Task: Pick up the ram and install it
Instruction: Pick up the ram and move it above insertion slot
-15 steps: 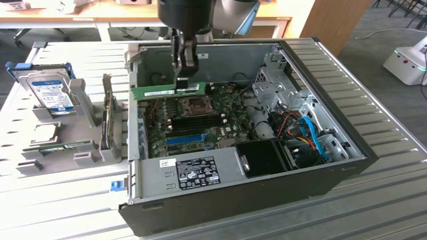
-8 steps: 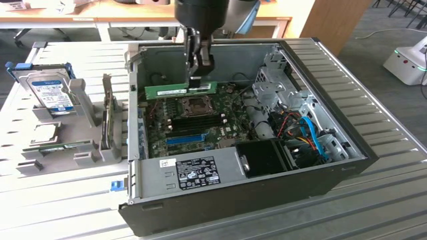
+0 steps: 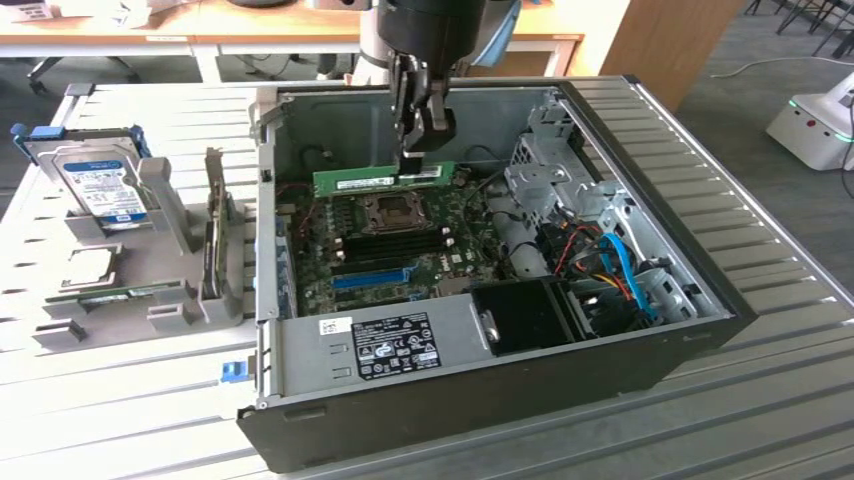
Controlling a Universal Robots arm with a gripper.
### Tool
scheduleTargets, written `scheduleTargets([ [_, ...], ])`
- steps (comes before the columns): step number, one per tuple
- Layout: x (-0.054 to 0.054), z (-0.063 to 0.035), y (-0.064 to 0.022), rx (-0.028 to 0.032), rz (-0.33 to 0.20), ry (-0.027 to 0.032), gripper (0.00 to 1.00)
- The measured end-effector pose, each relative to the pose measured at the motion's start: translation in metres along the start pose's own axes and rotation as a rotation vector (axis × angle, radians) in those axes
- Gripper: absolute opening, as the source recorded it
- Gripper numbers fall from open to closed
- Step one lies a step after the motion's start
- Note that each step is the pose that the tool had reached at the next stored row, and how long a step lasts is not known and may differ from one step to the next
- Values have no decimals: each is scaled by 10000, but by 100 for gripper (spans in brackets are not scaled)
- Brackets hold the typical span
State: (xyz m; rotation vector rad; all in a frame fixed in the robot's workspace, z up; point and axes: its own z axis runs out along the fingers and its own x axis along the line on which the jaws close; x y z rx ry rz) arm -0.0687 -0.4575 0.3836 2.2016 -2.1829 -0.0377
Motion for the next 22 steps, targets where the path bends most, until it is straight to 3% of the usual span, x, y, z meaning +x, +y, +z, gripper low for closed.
scheduleTargets([
  [7, -44, 1, -1, 0, 0, -1, 12],
  [9, -152, 2, -2, 0, 1, -1, 12],
  [16, -342, 5, -4, 1, 0, -1, 12],
  [22, -406, 6, -5, 0, 0, 0, 12],
])
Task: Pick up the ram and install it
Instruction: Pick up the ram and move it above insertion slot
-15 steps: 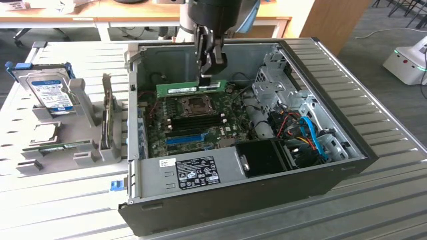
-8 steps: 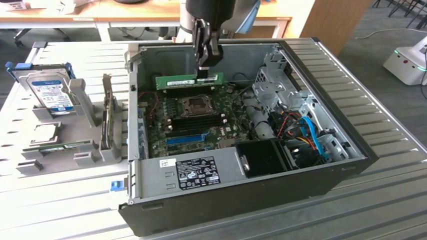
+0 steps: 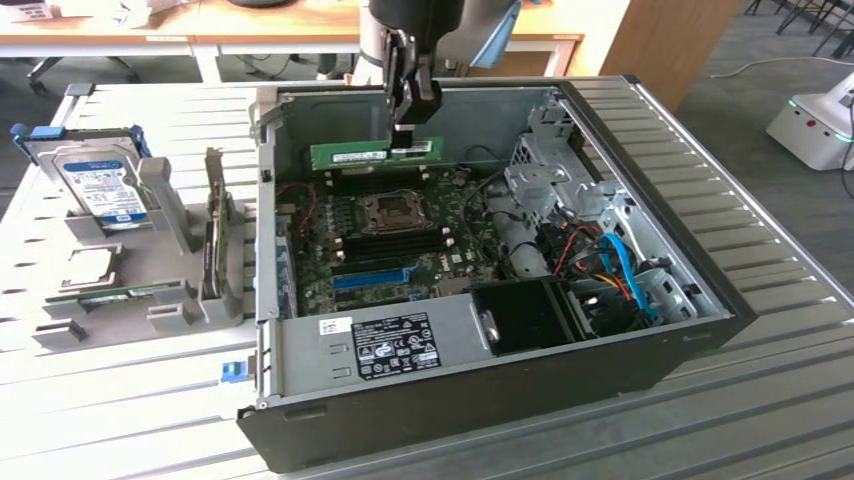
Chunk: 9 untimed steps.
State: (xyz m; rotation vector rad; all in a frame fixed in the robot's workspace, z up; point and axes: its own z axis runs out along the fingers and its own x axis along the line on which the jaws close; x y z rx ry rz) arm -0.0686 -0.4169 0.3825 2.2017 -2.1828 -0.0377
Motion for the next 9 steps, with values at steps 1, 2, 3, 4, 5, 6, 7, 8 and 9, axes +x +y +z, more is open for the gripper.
scheduleTargets([
  [1, 0, 0, 0, 0, -1, 0, 12],
  [2, 0, 0, -3, 0, 0, 0, 12],
  [3, 0, -1, -15, 0, 2, 1, 12],
  [4, 0, -1, -33, 0, 2, 0, 12],
  [5, 0, -2, -59, 1, 1, -1, 12],
  [6, 0, -3, -84, 0, 1, 0, 12],
  [7, 1, -5, -108, 0, 0, 0, 12],
  [8, 1, -5, -130, 0, 1, 0, 12],
  [9, 1, -7, -152, 0, 1, 0, 12],
])
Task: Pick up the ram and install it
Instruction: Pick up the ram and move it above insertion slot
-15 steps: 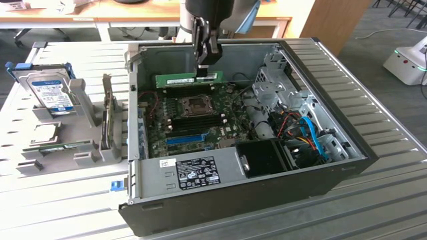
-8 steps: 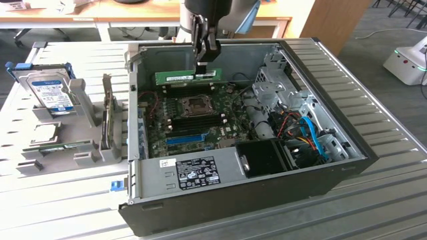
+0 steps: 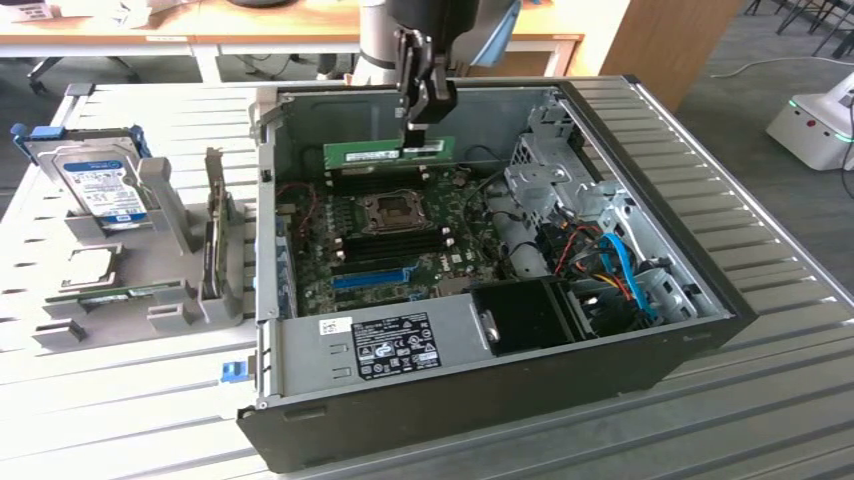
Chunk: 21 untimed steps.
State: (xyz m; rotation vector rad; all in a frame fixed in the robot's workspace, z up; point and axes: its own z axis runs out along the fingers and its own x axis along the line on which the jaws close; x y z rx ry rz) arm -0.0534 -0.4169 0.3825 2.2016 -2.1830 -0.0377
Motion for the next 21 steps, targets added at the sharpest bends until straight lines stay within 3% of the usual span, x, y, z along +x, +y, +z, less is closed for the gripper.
scheduleTargets([
  [5, 1, -4, -104, 0, -1, 0, 12],
  [13, 0, 21, -107, 0, 0, 0, 12],
  [21, -1, 160, -114, 0, -1, 0, 12],
])
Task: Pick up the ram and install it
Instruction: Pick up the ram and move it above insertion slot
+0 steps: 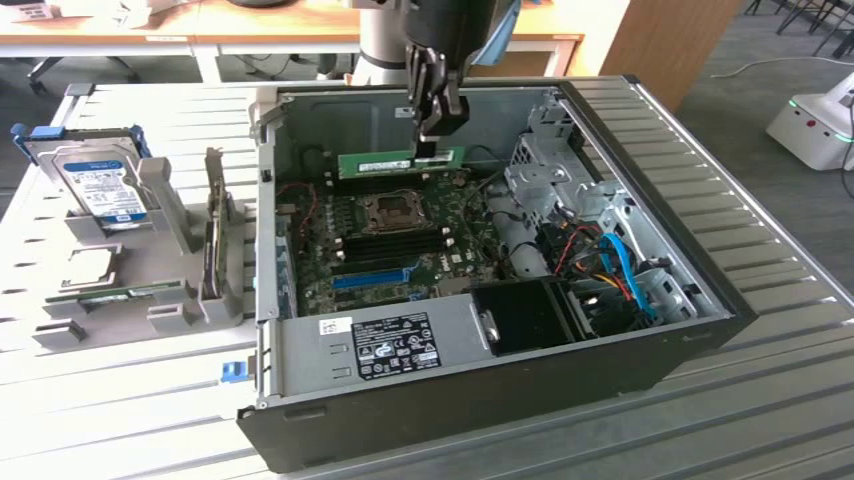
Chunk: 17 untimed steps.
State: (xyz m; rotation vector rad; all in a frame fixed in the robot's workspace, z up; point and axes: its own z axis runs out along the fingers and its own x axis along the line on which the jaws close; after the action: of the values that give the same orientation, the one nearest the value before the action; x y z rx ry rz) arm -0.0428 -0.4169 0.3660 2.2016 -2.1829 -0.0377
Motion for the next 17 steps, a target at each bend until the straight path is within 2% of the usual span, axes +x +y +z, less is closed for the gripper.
scheduleTargets([
  [11, -2, 193, -9, 0, 0, 0, 12],
  [17, -8, 204, -9, 1, 3, -1, 12],
])
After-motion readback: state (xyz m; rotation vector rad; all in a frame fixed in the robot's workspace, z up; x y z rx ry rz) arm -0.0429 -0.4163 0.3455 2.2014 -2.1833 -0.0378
